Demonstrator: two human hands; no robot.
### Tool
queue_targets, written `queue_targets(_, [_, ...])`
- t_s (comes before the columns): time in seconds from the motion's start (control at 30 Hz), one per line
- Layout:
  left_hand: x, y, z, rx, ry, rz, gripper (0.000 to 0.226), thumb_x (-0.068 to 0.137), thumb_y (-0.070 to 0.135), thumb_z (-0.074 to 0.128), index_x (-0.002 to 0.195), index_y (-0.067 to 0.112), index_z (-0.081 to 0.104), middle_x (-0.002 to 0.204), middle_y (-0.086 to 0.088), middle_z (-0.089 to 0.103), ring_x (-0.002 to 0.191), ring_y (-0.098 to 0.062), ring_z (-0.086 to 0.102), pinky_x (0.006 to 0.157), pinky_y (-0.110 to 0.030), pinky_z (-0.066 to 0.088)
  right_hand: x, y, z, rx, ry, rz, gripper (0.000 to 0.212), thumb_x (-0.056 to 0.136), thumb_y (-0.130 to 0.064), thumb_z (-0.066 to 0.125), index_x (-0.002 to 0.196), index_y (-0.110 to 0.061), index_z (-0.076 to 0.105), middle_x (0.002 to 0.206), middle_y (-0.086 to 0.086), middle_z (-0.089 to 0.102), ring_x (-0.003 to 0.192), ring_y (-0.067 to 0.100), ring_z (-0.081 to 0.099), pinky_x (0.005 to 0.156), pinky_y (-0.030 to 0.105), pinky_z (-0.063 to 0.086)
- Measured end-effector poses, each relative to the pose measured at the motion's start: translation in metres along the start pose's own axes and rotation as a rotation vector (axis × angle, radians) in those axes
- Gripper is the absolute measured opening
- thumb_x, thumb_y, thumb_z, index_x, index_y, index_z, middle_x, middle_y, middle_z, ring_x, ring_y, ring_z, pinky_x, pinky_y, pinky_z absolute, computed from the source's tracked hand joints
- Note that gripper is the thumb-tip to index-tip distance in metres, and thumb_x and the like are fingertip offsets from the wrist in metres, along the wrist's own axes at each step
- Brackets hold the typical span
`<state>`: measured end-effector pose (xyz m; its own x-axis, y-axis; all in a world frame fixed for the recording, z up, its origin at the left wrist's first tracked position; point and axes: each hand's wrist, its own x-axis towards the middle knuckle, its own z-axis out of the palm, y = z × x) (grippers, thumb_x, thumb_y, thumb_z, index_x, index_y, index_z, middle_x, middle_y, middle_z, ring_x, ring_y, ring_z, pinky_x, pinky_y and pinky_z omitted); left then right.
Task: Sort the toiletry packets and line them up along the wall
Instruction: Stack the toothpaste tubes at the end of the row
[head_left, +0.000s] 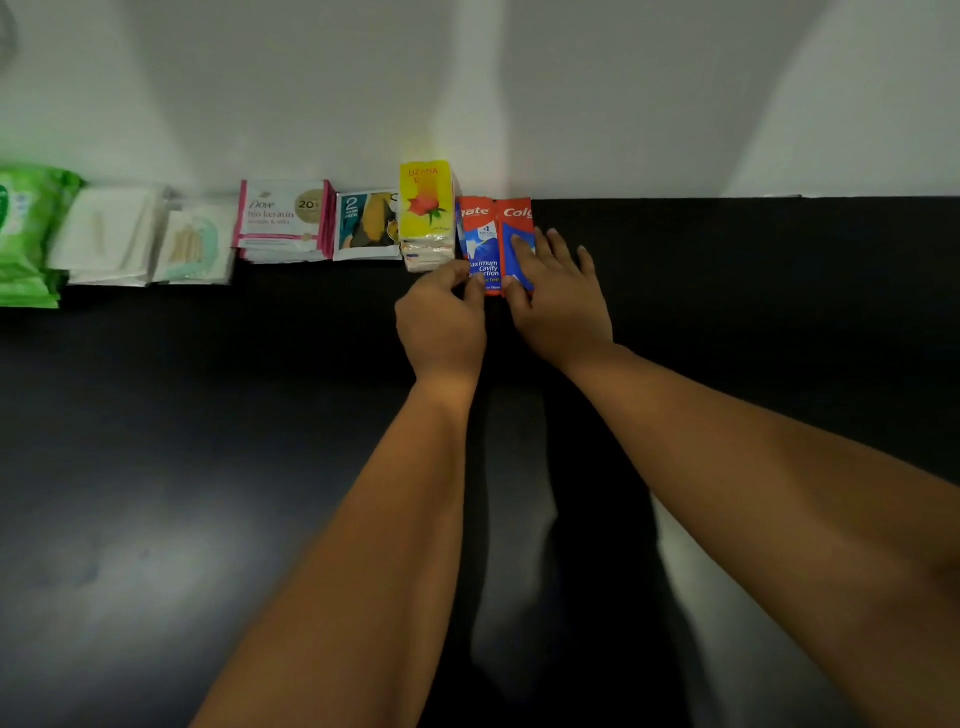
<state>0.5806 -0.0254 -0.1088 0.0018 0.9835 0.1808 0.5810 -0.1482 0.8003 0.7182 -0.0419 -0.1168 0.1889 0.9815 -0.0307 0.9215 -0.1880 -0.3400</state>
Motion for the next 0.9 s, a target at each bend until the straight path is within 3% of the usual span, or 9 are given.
queue_targets(0.17, [-0.027, -0.002, -0.010, 0.000, -0.097, -0.099, 0.028, 0.093, 0.025, 0.068, 0.119, 0.015, 0.072, 0.114, 0.001, 0.073, 0.104, -0.006, 0.067, 0.086, -0.017, 0.053, -0.039, 0.001, -0.002, 0.012, -0.019, 0.017, 0.059, 0.103, -0.045, 0.032, 0.156, -0.023, 0.019, 0.164, 0.004, 0.016, 0.152, 0.019, 0.004, 0.122, 0.040, 0.001])
queue_targets(0.27, [-0.056, -0.001, -0.023, -0.021, -0.102, -0.014, 0.024, 0.092, 0.020, 0.069, 0.114, 0.013, 0.074, 0.110, -0.001, 0.074, 0.100, -0.006, 0.069, 0.089, -0.028, 0.057, -0.072, 0.001, -0.004, 0.007, -0.049, 0.028, 0.058, 0.103, -0.045, 0.032, 0.156, -0.025, 0.017, 0.164, 0.002, 0.014, 0.152, 0.018, 0.003, 0.122, 0.040, 0.000])
queue_targets(0.43, [-0.100, 0.004, -0.045, -0.014, -0.192, -0.055, 0.025, 0.090, 0.023, 0.070, 0.115, 0.018, 0.074, 0.105, 0.006, 0.075, 0.093, -0.002, 0.069, 0.085, -0.023, 0.057, -0.134, -0.006, -0.001, 0.023, 0.041, 0.045, 0.056, 0.101, -0.039, 0.037, 0.153, -0.020, 0.027, 0.160, 0.007, 0.028, 0.151, 0.021, 0.013, 0.122, 0.043, 0.006])
queue_targets(0.63, [-0.136, 0.000, -0.063, 0.041, -0.315, -0.025, 0.031, 0.090, 0.032, 0.071, 0.119, 0.022, 0.071, 0.104, 0.009, 0.072, 0.080, -0.004, 0.067, 0.077, -0.027, 0.058, -0.185, -0.010, 0.002, 0.099, 0.062, 0.118, 0.057, 0.101, -0.042, 0.039, 0.153, -0.021, 0.029, 0.161, 0.005, 0.027, 0.151, 0.018, 0.013, 0.122, 0.038, 0.005])
queue_targets(0.73, [-0.140, 0.003, -0.069, 0.042, -0.309, 0.025, 0.041, 0.086, 0.037, 0.075, 0.123, 0.022, 0.066, 0.106, 0.010, 0.069, 0.089, -0.003, 0.063, 0.080, -0.033, 0.057, -0.197, -0.011, 0.001, 0.140, 0.064, 0.139, 0.058, 0.101, -0.044, 0.039, 0.153, -0.023, 0.027, 0.161, 0.004, 0.027, 0.152, 0.017, 0.012, 0.122, 0.036, 0.004])
queue_targets(0.8, [-0.137, 0.003, -0.073, 0.084, -0.284, 0.088, 0.059, 0.080, 0.046, 0.077, 0.131, 0.025, 0.058, 0.117, 0.009, 0.065, 0.105, -0.004, 0.054, 0.090, -0.035, 0.053, -0.201, -0.011, 0.000, 0.202, 0.076, 0.146, 0.060, 0.101, -0.045, 0.040, 0.154, -0.023, 0.024, 0.161, 0.004, 0.026, 0.151, 0.016, 0.011, 0.123, 0.037, 0.005])
queue_targets(0.9, [-0.122, 0.001, -0.074, 0.188, -0.427, 0.175, 0.095, 0.071, 0.068, 0.074, 0.149, 0.029, 0.035, 0.146, 0.008, 0.047, 0.133, -0.014, 0.035, 0.110, -0.040, 0.030, -0.203, -0.008, -0.002, 0.271, 0.073, 0.129, 0.063, 0.100, -0.045, 0.043, 0.155, -0.022, 0.021, 0.162, 0.005, 0.023, 0.152, 0.017, 0.011, 0.124, 0.038, 0.007])
